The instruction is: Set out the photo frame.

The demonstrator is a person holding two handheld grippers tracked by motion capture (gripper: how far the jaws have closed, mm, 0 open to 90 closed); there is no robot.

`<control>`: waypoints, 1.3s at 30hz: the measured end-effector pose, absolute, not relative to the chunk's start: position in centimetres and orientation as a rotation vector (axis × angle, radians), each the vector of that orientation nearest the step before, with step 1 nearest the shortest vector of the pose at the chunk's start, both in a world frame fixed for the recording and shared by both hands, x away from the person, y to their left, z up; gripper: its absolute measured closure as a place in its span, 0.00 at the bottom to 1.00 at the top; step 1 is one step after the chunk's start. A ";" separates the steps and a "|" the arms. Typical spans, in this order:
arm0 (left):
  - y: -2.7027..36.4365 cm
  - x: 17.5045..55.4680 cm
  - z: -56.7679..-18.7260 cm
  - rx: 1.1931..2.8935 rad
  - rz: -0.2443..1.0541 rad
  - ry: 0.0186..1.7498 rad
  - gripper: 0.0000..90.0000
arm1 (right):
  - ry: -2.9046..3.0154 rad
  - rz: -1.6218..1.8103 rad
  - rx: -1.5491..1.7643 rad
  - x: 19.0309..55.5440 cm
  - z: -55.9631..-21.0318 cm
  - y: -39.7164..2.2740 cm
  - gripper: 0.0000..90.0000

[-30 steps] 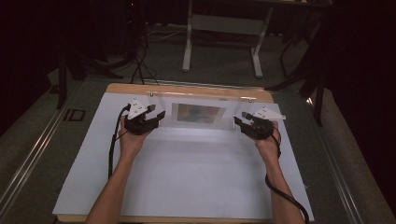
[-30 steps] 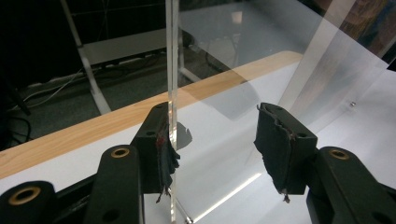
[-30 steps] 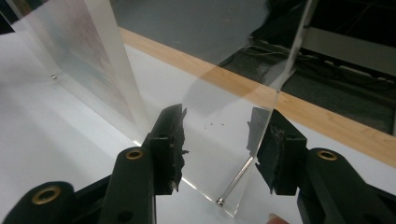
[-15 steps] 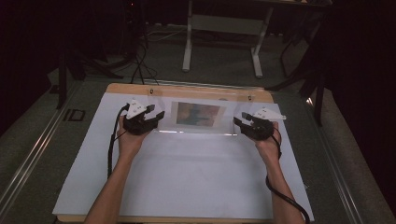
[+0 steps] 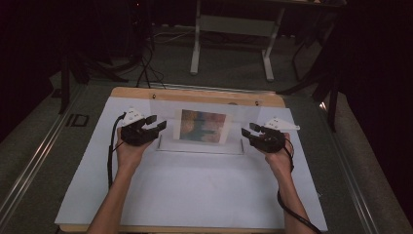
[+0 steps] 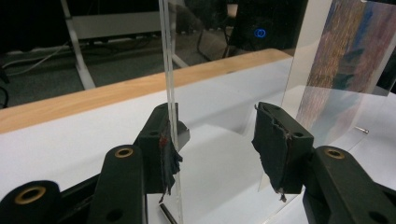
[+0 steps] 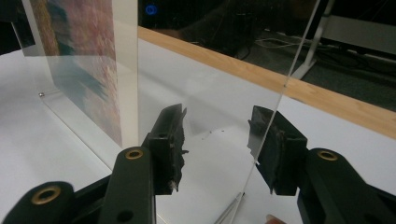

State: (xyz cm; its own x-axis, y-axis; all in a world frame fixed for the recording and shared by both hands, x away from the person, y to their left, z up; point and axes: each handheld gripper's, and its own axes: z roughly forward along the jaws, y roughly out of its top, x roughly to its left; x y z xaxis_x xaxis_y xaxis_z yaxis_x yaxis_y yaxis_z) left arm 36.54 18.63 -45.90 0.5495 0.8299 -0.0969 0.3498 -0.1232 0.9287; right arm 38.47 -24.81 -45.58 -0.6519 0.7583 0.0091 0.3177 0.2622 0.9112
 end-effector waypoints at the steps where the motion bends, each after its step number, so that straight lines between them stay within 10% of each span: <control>1: 18.6 36.4 -45.9 1.714 0.557 0.993 0.56 | 2.108 1.365 0.975 38.3 -45.6 -24.8 0.60; 39: 18.7 36.0 -46.2 1.706 0.589 1.005 0.47 | 2.099 1.394 0.974 38.2 -46.4 -25.3 0.50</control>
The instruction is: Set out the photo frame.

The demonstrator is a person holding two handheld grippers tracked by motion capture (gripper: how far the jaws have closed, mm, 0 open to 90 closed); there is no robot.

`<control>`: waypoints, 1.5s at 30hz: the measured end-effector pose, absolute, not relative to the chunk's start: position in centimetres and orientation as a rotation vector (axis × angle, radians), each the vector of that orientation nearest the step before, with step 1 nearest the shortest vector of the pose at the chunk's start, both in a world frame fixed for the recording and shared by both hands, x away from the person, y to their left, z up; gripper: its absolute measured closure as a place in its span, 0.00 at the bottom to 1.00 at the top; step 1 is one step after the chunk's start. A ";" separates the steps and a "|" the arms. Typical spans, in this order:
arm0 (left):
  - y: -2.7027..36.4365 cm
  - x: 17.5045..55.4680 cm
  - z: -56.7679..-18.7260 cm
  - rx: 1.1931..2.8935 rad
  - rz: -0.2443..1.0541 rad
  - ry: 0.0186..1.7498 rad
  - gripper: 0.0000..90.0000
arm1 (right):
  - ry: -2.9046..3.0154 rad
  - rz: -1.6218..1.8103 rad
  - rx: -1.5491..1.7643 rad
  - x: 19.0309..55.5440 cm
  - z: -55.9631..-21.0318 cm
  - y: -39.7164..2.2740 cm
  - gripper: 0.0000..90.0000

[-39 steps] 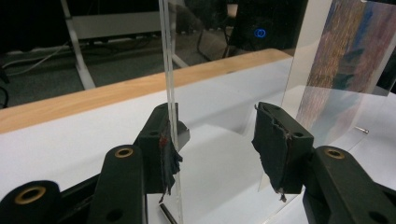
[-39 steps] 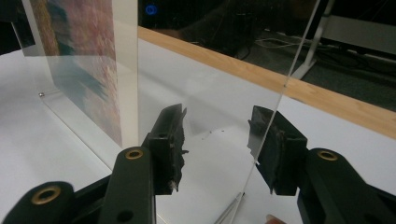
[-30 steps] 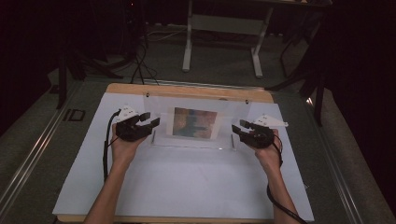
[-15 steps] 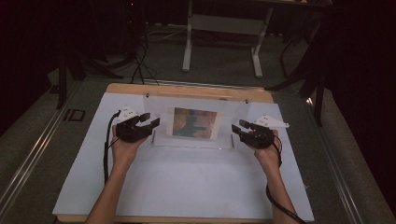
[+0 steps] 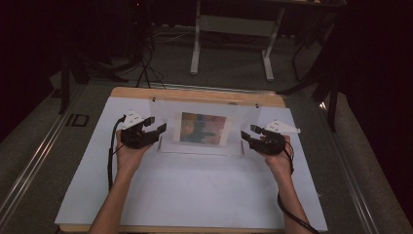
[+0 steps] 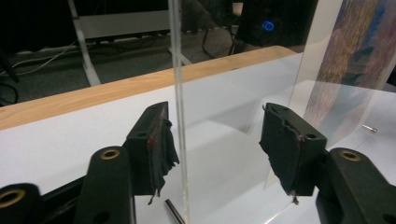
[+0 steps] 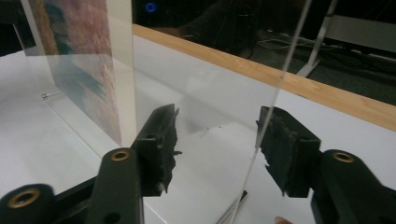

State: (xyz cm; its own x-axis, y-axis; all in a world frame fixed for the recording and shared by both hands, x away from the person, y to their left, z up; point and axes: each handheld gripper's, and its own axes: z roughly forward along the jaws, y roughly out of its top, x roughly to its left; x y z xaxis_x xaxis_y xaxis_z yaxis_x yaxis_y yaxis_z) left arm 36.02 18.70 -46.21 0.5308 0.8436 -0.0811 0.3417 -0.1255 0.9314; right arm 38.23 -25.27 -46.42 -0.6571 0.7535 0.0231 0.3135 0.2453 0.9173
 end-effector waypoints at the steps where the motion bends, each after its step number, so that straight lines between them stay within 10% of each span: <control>1: 18.9 35.9 -46.1 1.700 0.588 1.010 0.47 | 2.099 1.393 0.977 38.2 -46.4 -25.3 0.50; 45: 23.3 33.7 -49.1 1.782 0.576 1.237 0.47 | 2.131 1.131 1.234 37.2 -49.4 -31.3 0.41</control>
